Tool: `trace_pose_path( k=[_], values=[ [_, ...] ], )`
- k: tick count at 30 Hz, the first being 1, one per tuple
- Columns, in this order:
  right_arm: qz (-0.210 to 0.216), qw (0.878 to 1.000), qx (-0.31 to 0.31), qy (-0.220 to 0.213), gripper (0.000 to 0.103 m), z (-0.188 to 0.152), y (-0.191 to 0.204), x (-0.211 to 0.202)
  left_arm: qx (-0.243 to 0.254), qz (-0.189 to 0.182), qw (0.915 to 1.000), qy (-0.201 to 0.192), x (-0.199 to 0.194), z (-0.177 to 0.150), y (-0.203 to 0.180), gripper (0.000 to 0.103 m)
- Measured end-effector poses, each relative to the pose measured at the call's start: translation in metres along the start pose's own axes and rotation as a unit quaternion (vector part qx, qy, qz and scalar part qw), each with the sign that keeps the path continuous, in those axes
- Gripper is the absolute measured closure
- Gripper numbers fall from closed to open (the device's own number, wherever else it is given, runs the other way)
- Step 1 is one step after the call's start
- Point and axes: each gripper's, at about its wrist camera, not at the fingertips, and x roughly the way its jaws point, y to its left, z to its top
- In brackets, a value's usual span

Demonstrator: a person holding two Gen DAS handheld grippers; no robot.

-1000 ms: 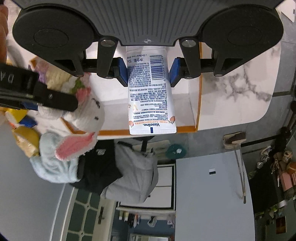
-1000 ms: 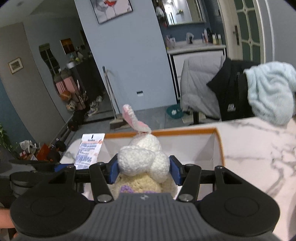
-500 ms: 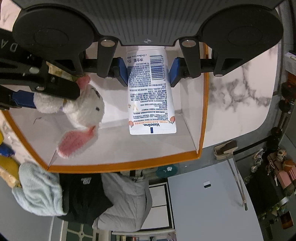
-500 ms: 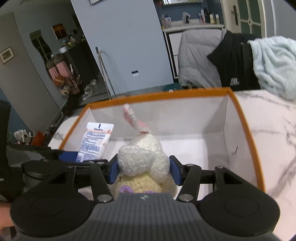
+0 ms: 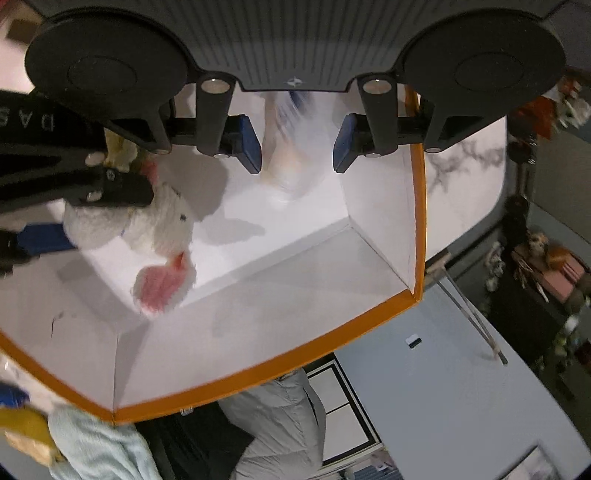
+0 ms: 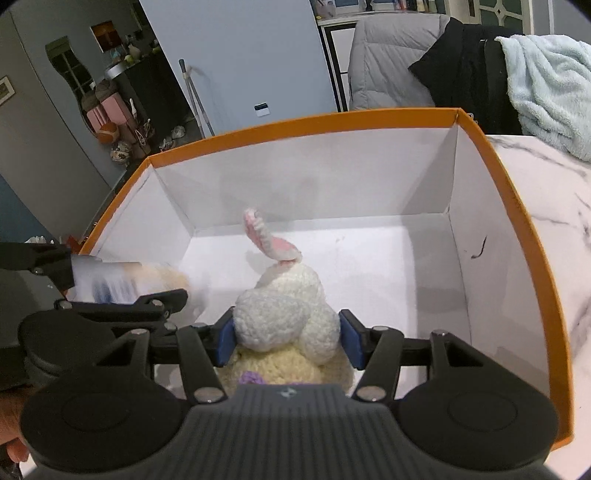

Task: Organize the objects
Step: 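Lower and release the tube and bunny into the orange box with both tools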

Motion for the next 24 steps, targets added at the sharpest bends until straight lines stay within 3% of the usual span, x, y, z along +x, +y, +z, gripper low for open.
trace_pose_path(
  k=[10,14,17,24],
  values=[
    [0.000,1.000,0.009,0.004,0.037,0.003,0.000,0.002,0.009,0.008,0.9999,0.002,-0.002,-0.002,-0.001,0.055],
    [0.005,1.000,0.013,0.006,0.036,0.006,-0.003,0.002,0.011,0.011,0.9999,-0.007,-0.006,-0.003,0.002,0.049],
    [0.014,1.000,0.015,-0.004,0.031,0.010,-0.003,-0.006,0.016,0.014,0.9996,-0.018,-0.013,-0.002,0.003,0.043],
    [0.033,0.999,0.021,-0.032,0.031,0.020,-0.005,-0.035,0.011,0.022,0.9990,-0.037,-0.035,0.003,0.011,0.043]
  ],
)
